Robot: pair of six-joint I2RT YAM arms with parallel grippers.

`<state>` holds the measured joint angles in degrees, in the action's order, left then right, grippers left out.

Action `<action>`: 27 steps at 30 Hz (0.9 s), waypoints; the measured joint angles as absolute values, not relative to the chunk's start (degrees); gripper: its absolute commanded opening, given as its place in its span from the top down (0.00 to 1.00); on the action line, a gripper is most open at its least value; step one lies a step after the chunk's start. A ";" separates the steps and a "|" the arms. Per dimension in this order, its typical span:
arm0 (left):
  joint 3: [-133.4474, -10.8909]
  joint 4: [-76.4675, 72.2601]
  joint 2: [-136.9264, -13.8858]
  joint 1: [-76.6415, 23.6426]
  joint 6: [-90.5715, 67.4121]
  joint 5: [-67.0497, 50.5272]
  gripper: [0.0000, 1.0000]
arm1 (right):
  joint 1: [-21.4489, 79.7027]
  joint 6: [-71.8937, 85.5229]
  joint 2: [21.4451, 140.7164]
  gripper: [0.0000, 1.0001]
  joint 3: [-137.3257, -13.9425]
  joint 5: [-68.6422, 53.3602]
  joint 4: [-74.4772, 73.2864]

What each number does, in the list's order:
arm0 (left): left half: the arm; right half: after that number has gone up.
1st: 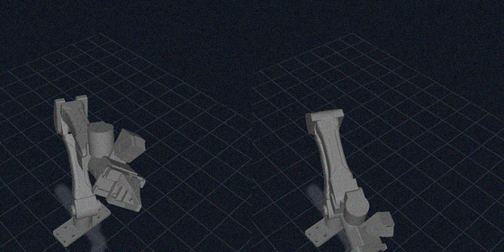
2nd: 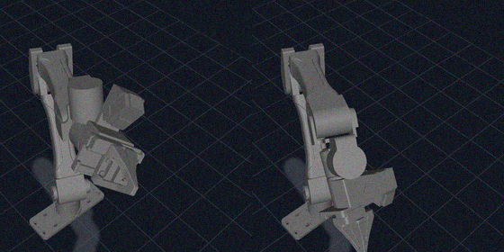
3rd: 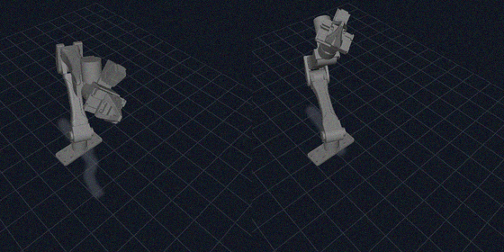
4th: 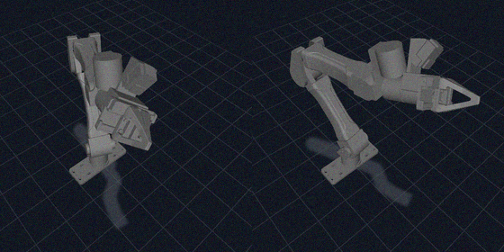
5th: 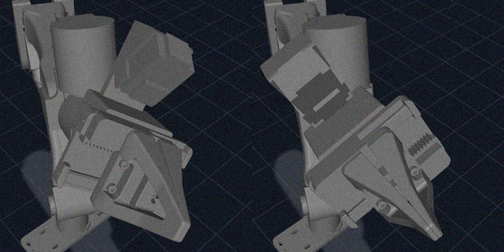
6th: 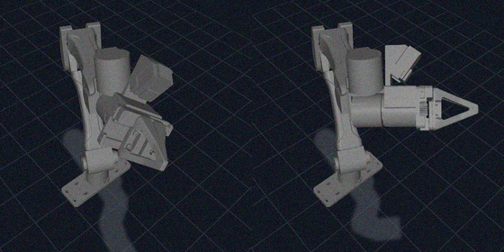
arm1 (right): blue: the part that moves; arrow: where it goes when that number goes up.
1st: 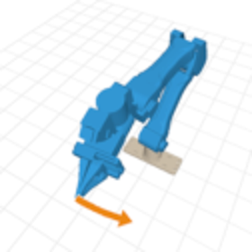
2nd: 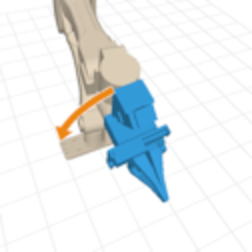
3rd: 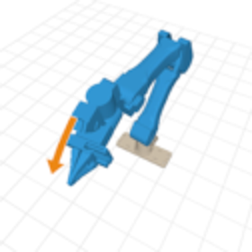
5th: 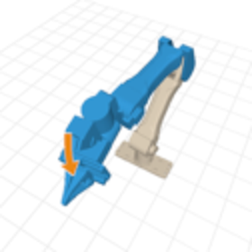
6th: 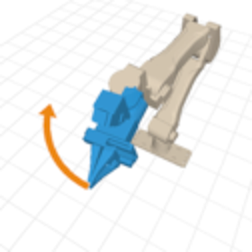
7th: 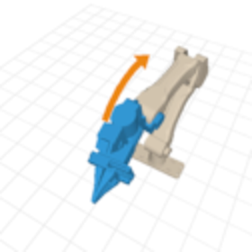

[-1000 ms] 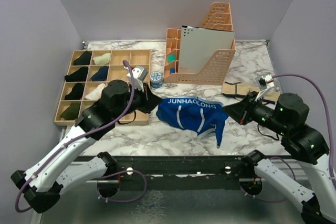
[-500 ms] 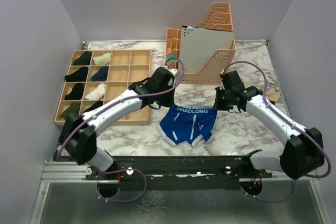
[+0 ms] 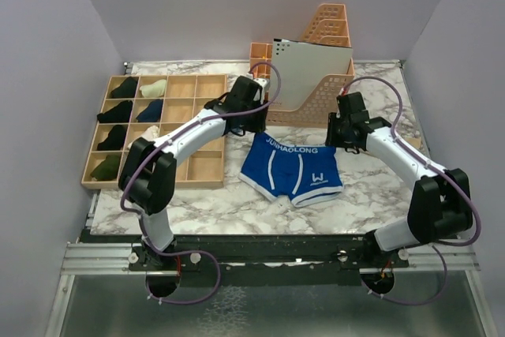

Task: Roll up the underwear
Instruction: Flatten out the underwear at the center of the board.

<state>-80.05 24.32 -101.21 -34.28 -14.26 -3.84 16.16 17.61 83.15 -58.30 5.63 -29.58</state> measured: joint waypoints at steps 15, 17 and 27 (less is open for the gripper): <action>-67.75 24.84 -89.01 -35.09 -15.49 -8.58 0.01 | 15.40 27.03 61.67 0.38 -40.60 5.91 -29.28; -64.58 22.90 -85.78 -36.40 -16.40 -11.53 0.01 | 15.35 29.56 59.16 0.39 -36.38 4.56 -29.21; -48.58 19.55 -82.00 -40.42 -23.88 -12.82 0.08 | 15.35 36.49 57.95 0.51 -30.72 2.79 -28.62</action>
<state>-48.58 19.55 -82.00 -40.42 -23.88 -12.82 15.35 36.49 57.95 -30.72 2.79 -28.62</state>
